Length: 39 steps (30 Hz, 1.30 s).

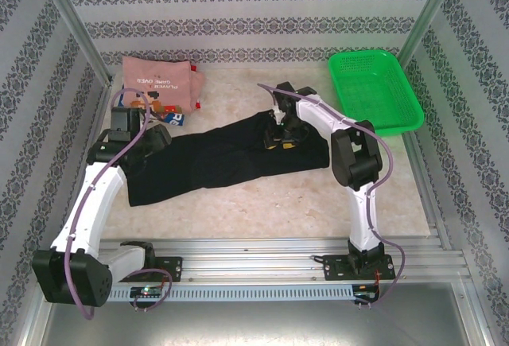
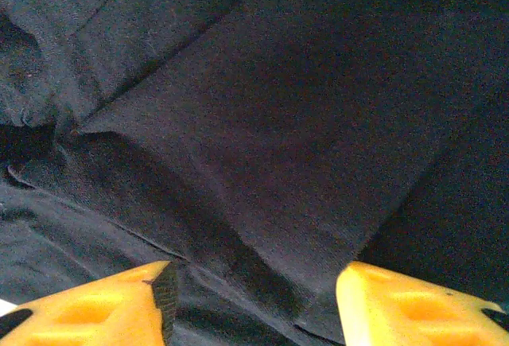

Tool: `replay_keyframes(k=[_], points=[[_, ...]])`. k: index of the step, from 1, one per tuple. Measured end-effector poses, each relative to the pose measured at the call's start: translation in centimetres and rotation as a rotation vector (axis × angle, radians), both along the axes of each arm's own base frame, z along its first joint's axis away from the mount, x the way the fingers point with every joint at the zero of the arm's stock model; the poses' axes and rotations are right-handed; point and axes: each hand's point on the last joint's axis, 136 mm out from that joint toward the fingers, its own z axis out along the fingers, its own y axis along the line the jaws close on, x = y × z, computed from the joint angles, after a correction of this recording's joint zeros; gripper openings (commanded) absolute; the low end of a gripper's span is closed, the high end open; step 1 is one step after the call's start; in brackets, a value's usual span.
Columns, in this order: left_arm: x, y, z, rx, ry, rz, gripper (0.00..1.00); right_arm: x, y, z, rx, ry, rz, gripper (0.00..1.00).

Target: Fold and stack the t-shirts

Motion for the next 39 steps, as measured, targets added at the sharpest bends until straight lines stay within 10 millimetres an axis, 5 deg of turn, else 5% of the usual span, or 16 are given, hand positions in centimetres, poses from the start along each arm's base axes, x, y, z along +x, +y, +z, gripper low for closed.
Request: replay_keyframes(k=[5,15,30,39], points=[[0.1,0.1,0.4,0.033,-0.011,-0.014,0.63,-0.3,0.3,-0.2,-0.019,0.011,0.011,0.47],[0.1,0.3,0.4,0.060,-0.012,-0.021,0.62,0.2,0.1,-0.2,-0.047,0.016,0.007,0.00],[0.4,0.3,0.3,0.093,-0.012,-0.055,0.65,5.1,2.3,4.4,0.033,-0.133,-0.026,0.00],[1.4,-2.1,-2.0,0.127,0.045,-0.160,0.65,9.1,3.5,2.1,0.068,-0.143,-0.065,0.00]])
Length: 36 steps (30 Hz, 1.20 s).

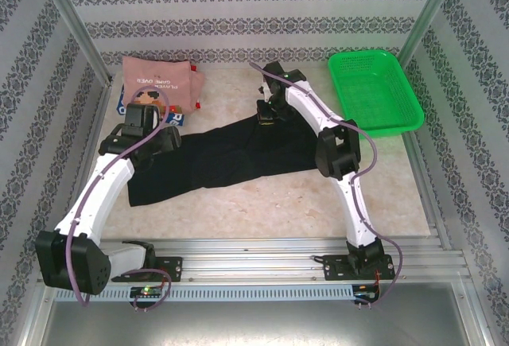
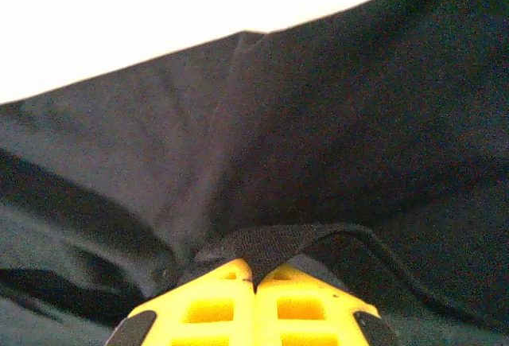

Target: Fold and stack the t-shirts

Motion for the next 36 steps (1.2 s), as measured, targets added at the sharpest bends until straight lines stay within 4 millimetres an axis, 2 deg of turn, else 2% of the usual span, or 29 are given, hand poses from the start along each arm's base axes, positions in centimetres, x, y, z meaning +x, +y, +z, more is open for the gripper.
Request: replay_keyframes(k=[3,4,7,9,12,14,17,19,20,22,24,26,29,32,36], points=[[0.3,-0.5,-0.5,0.009,0.011,-0.023,0.66,1.0,-0.3,-1.1,0.004,0.009,-0.026,0.23],[0.5,-0.7,-0.7,0.011,0.013,-0.030,0.66,1.2,-0.4,-1.4,0.007,0.013,-0.036,0.38],[0.8,-1.0,-1.4,0.010,0.024,-0.040,0.70,1.8,-1.0,-1.3,0.033,0.021,-0.070,0.44],[0.8,-1.0,-2.4,0.014,0.042,-0.040,0.72,2.1,-1.2,-0.7,0.046,0.009,-0.084,0.55],[0.7,-1.0,-4.4,0.025,0.101,-0.046,0.72,1.2,-2.2,1.0,0.048,-0.004,-0.102,0.59],[0.9,-0.9,-5.8,0.038,0.145,-0.045,0.72,-0.7,-3.2,3.3,0.052,-0.012,-0.119,0.60],[0.9,-0.7,-8.1,0.047,0.214,-0.043,0.70,-3.7,-4.7,6.8,0.070,-0.038,-0.149,0.57],[0.9,-0.5,-9.6,0.052,0.259,-0.036,0.69,-5.4,-5.5,8.0,0.079,-0.048,-0.171,0.54],[0.9,-0.3,-10.4,0.055,0.284,-0.031,0.68,-6.2,-6.0,7.9,0.083,-0.044,-0.190,0.51],[0.8,0.3,-11.8,0.063,0.327,-0.013,0.67,-7.1,-6.5,6.3,0.080,-0.014,-0.222,0.44],[0.6,0.8,-13.2,0.075,0.369,0.003,0.64,-7.5,-6.9,3.4,0.059,0.042,-0.256,0.39],[0.4,1.5,-14.5,0.088,0.410,0.019,0.63,-7.5,-7.4,0.1,0.025,0.097,-0.291,0.36],[0.1,2.1,-15.8,0.102,0.452,0.037,0.62,-7.0,-8.1,-3.5,-0.025,0.143,-0.328,0.34],[-0.6,2.6,-16.5,0.109,0.494,0.056,0.61,-5.8,-8.5,-5.3,-0.077,0.160,-0.351,0.35],[-1.5,2.3,-17.1,0.082,0.524,0.077,0.61,-2.5,-8.6,-4.8,-0.112,0.103,-0.397,0.42]])
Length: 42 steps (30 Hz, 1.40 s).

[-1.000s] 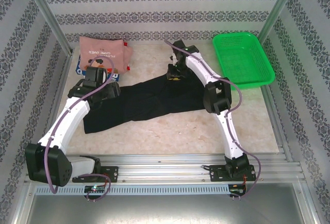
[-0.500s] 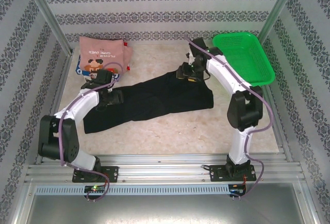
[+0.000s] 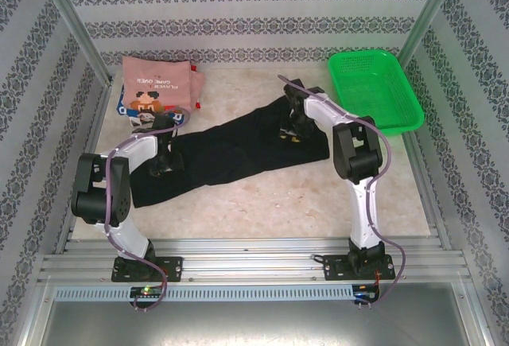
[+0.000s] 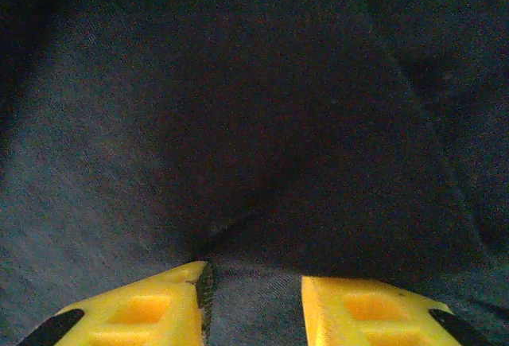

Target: Fold and stack the t-shirts

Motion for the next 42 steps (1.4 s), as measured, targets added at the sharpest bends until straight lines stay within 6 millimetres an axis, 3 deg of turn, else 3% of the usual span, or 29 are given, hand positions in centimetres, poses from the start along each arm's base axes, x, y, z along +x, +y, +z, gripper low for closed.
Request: replay_keyframes(k=[7,10,15,20,23,25,30,33,35,38,42], points=[[-2.2,-1.8,-0.2,-0.125,0.029,0.091,0.61,7.6,1.6,0.2,0.012,-0.090,-0.081,0.48],[-2.7,-2.8,-0.2,-0.189,0.038,0.125,0.61,11.5,3.7,0.5,0.146,-0.166,-0.137,0.53],[-3.7,-5.6,0.0,-0.297,0.069,0.134,0.61,17.9,6.3,2.2,0.517,-0.288,-0.286,0.62],[-6.0,-9.0,0.3,-0.412,0.120,0.103,0.66,21.0,6.2,4.8,0.691,-0.375,-0.313,0.68],[-6.7,-11.6,0.4,-0.508,0.178,0.087,0.64,20.7,5.8,7.9,0.703,-0.407,-0.251,0.69],[-6.4,-13.6,0.6,-0.553,0.212,0.058,0.64,19.2,5.4,10.2,0.666,-0.405,-0.204,0.70],[-4.7,-19.4,1.4,-0.643,0.220,-0.062,0.67,11.3,5.1,17.8,0.534,-0.404,-0.081,0.70],[-4.2,-22.1,1.8,-0.696,0.229,-0.112,0.67,6.8,4.8,19.7,0.481,-0.419,-0.056,0.71],[-3.7,-24.4,1.9,-0.725,0.240,-0.151,0.66,5.2,4.8,18.5,0.468,-0.396,-0.058,0.71],[-3.3,-27.9,1.9,-0.783,0.243,-0.202,0.65,5.2,3.9,14.4,0.412,-0.332,-0.091,0.70],[-3.8,-29.6,2.6,-0.840,0.262,-0.197,0.65,4.9,2.7,8.7,0.344,-0.230,-0.126,0.70]])
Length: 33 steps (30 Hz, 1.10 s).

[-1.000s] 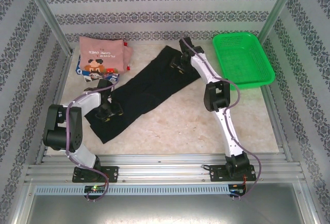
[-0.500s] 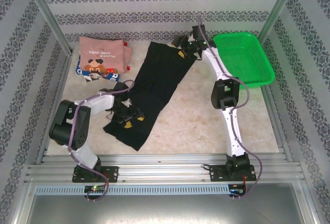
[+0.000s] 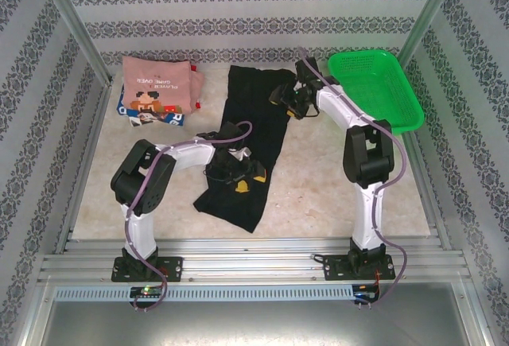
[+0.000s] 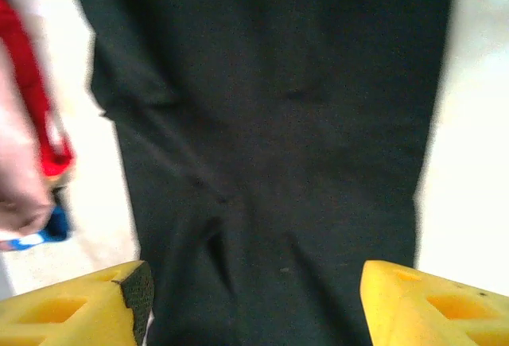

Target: Fold and stack the t-shirts

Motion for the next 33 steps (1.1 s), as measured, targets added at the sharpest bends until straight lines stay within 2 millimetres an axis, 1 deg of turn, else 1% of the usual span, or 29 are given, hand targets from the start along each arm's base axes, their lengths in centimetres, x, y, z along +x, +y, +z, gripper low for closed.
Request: replay_keyframes(k=[2,4,6,8,9,11,13,16,18,20,22,25,27,29,33], points=[[0.2,0.0,0.8,-0.021,-0.005,0.024,0.67,-0.8,-0.7,-1.3,-0.024,0.038,-0.005,0.71],[0.1,0.8,2.3,-0.033,-0.026,0.049,0.68,-1.5,-1.4,-1.7,-0.039,0.049,-0.013,0.71],[0.0,2.6,4.7,-0.047,-0.066,0.093,0.71,-2.9,-2.3,-1.7,-0.043,0.063,-0.022,0.72],[0.6,4.9,7.3,-0.047,-0.124,0.153,0.73,-4.2,-2.8,-1.1,-0.043,0.067,-0.023,0.72],[1.0,6.2,8.4,-0.035,-0.166,0.181,0.73,-4.6,-2.8,-0.4,-0.039,0.056,-0.020,0.72],[1.9,8.4,9.5,0.019,-0.229,0.215,0.71,-4.5,-2.6,0.9,-0.031,0.021,-0.012,0.72],[2.3,9.6,8.9,0.075,-0.257,0.218,0.68,-4.3,-1.6,1.6,-0.020,-0.005,0.008,0.72],[2.0,10.8,5.8,0.175,-0.230,0.189,0.62,-4.1,0.7,1.2,-0.018,-0.010,0.051,0.71],[1.4,11.6,3.3,0.241,-0.196,0.164,0.62,-3.5,2.2,0.2,-0.018,-0.009,0.073,0.71],[0.4,12.4,1.4,0.288,-0.166,0.149,0.61,-3.1,3.4,-1.2,-0.020,0.004,0.089,0.71],[-0.5,13.0,0.1,0.319,-0.144,0.137,0.60,-2.5,4.2,-2.7,-0.022,0.020,0.096,0.70],[-2.0,14.0,-1.5,0.360,-0.107,0.128,0.58,-1.5,4.5,-4.5,-0.035,0.038,0.089,0.70],[-3.6,14.7,-2.6,0.385,-0.074,0.123,0.58,-1.1,4.3,-5.6,-0.052,0.051,0.076,0.70],[-4.1,15.0,-2.3,0.387,-0.088,0.129,0.59,-0.8,4.0,-6.6,-0.076,0.065,0.058,0.70],[-6.4,15.9,-2.6,0.394,-0.070,0.157,0.61,0.1,3.6,-8.0,-0.119,0.084,0.032,0.70]])
